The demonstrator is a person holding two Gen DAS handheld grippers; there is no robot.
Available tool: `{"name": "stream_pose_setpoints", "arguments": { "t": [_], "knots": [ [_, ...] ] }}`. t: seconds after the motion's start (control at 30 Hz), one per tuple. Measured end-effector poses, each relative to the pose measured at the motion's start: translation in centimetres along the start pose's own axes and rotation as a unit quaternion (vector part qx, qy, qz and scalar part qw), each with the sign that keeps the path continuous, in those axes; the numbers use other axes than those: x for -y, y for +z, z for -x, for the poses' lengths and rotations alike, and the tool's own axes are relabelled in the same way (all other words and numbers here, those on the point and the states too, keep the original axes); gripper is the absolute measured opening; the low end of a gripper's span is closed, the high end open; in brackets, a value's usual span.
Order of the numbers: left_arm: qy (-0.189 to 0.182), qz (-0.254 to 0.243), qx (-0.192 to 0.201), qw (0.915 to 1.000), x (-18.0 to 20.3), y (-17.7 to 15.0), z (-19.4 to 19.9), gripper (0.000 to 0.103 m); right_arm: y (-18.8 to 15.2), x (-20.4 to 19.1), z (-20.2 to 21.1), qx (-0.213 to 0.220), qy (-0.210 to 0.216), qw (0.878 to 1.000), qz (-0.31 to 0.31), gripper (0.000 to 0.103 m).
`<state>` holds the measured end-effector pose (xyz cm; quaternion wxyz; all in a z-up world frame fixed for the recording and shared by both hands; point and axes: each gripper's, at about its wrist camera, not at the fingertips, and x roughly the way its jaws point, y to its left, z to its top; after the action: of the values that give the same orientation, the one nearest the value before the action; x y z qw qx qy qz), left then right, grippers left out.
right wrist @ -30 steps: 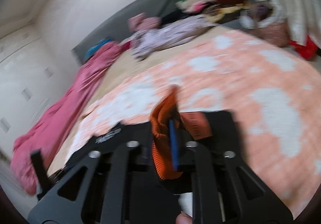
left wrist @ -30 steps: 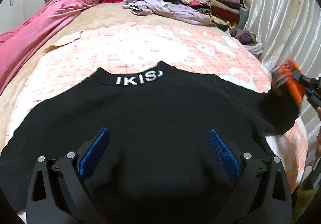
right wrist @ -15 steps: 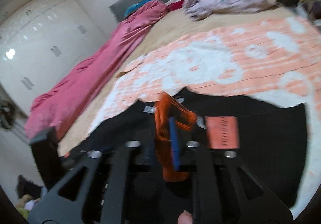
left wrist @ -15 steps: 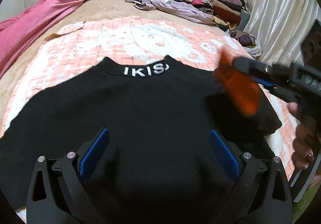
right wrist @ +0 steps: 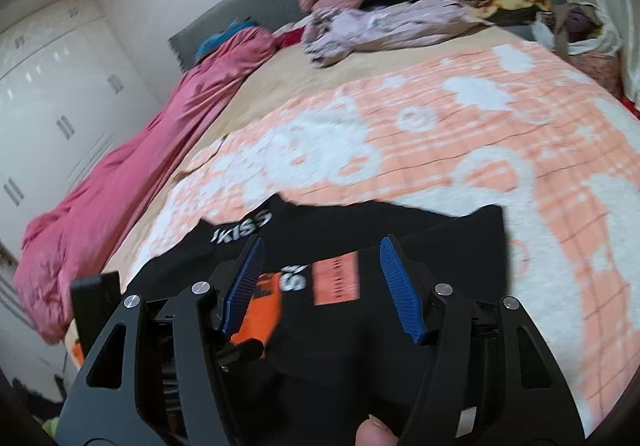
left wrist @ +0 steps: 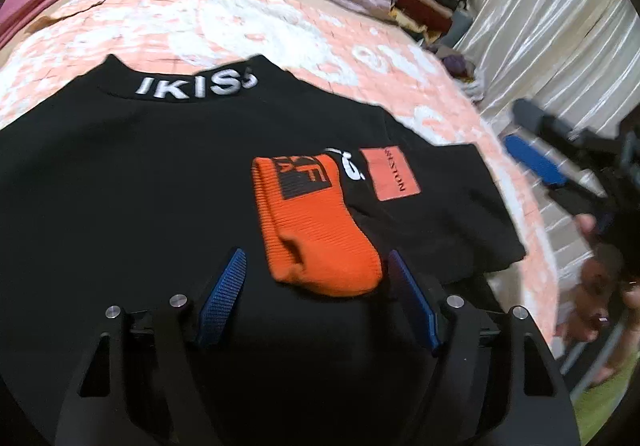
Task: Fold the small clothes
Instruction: 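Grasp the folded orange cuff with the left tool and reposition it on the body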
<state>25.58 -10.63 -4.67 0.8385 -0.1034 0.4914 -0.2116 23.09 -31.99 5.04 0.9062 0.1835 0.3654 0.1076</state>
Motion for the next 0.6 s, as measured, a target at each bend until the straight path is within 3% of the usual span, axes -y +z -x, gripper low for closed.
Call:
{"name": "stream_pose_setpoints", "arguments": {
  "t": [0.07, 0.17, 0.2, 0.33, 0.6],
  "knots": [
    [0.008, 0.008, 0.009, 0.9999, 0.5, 0.2, -0.6, 0.066, 0.1, 1.0, 0.4, 0.004, -0.004, 1.0, -0.013, 0.053],
    [0.008, 0.009, 0.022, 0.9997, 0.9, 0.4, -0.8, 0.019, 0.4, 1.6, 0.5, 0.009, -0.003, 1.0, -0.024, 0.053],
    [0.015, 0.002, 0.03, 0.9995, 1.1, 0.5, -0.6, 0.011, 0.4, 1.8, 0.6, 0.011, -0.005, 1.0, -0.023, 0.053],
    [0.01, -0.014, 0.053, 0.9984, 1.2, 1.2, 1.7, 0.011, 0.8, 2.6, 1.4, 0.023, -0.01, 0.999, -0.031, 0.053],
    [0.026, -0.002, 0.147, 0.9888, -2.3, 3.1, 10.6, 0.011, 1.2, 3.9, 2.2, 0.035, -0.016, 0.998, -0.045, 0.053]
  ]
}}
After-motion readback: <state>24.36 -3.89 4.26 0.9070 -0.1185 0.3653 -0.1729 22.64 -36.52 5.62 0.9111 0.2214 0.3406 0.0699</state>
